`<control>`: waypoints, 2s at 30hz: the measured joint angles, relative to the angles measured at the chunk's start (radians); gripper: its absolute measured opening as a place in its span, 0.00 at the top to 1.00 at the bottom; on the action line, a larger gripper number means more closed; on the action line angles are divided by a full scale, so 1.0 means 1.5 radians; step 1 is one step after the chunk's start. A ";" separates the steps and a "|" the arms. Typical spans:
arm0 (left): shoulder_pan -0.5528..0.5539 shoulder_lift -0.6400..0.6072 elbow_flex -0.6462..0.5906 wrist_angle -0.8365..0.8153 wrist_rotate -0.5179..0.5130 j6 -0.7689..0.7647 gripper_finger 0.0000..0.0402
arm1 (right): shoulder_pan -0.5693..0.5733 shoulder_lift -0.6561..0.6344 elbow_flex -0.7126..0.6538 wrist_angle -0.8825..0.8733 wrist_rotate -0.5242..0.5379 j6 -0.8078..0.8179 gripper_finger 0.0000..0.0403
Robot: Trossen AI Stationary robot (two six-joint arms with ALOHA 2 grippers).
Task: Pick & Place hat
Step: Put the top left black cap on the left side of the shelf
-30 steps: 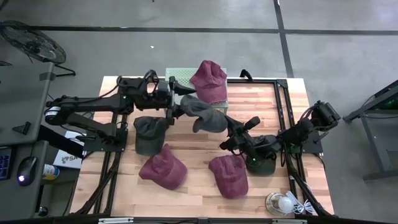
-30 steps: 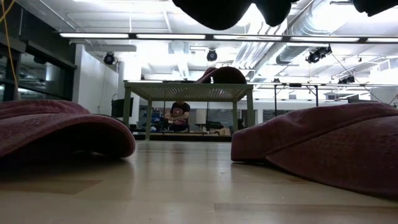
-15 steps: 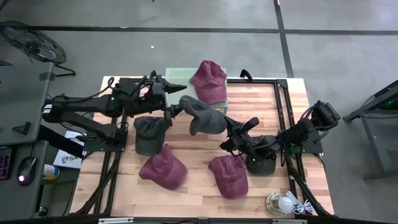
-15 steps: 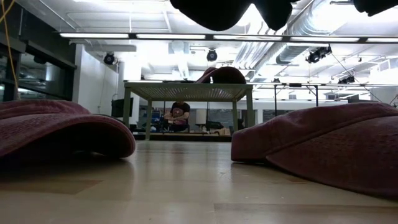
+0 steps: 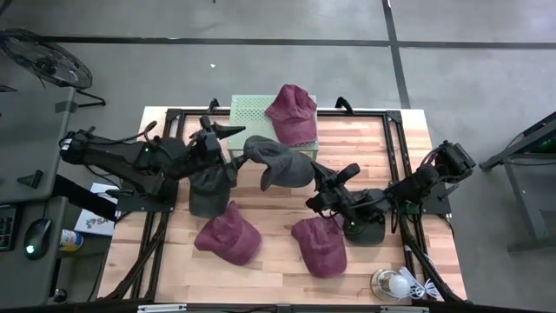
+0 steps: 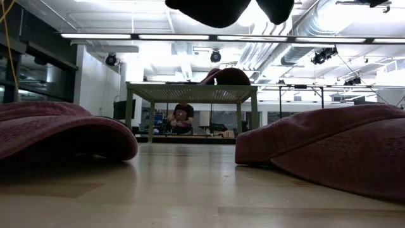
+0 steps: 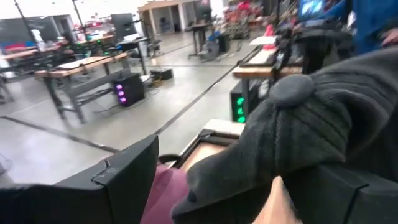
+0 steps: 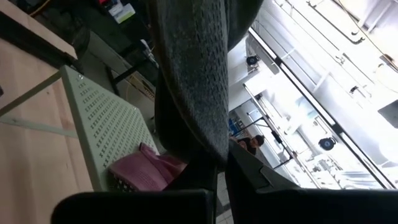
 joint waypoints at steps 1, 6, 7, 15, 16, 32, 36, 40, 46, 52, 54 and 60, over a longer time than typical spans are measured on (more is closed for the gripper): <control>-0.007 0.000 0.000 -0.005 -0.009 0.003 0.21 | 0.000 0.000 0.000 -0.001 0.000 -0.001 0.99; -0.039 0.000 0.000 -0.010 -0.024 -0.001 0.21 | -0.006 0.000 0.000 -0.012 -0.001 -0.009 0.99; -0.046 0.000 0.000 -0.011 -0.036 -0.006 0.21 | -0.007 0.000 0.000 -0.019 -0.002 -0.010 0.99; -0.108 0.000 -0.001 -0.011 -0.226 -0.008 0.21 | -0.010 0.000 0.000 -0.065 -0.001 -0.006 0.99; -0.116 0.000 -0.001 -0.010 -0.252 -0.008 0.21 | -0.010 0.000 0.000 -0.072 -0.001 -0.006 0.99; -0.136 0.005 -0.002 -0.076 -0.244 -0.128 0.21 | -0.022 0.000 0.000 -0.262 -0.009 0.015 0.99; -0.136 0.006 -0.002 -0.111 -0.285 -0.230 0.21 | -0.034 0.000 0.000 -0.294 -0.010 0.009 0.99; -0.136 0.006 -0.002 -0.144 -0.300 -0.330 0.21 | -0.048 0.000 0.001 -0.343 -0.008 0.012 0.99; -0.143 0.004 -0.001 -0.157 -0.276 -0.379 0.21 | -0.077 0.001 -0.001 -0.390 0.004 0.014 0.99; -0.161 -0.009 0.000 -0.166 -0.218 -0.428 0.21 | -0.099 0.001 -0.001 -0.410 -0.023 0.030 0.99; -0.147 0.007 0.000 -0.195 -0.170 -0.463 0.21 | -0.101 0.001 -0.001 -0.410 -0.033 0.035 0.99; -0.144 0.061 -0.001 -0.346 -0.143 -0.554 0.21 | -0.081 0.001 -0.001 -0.410 -0.049 0.053 0.99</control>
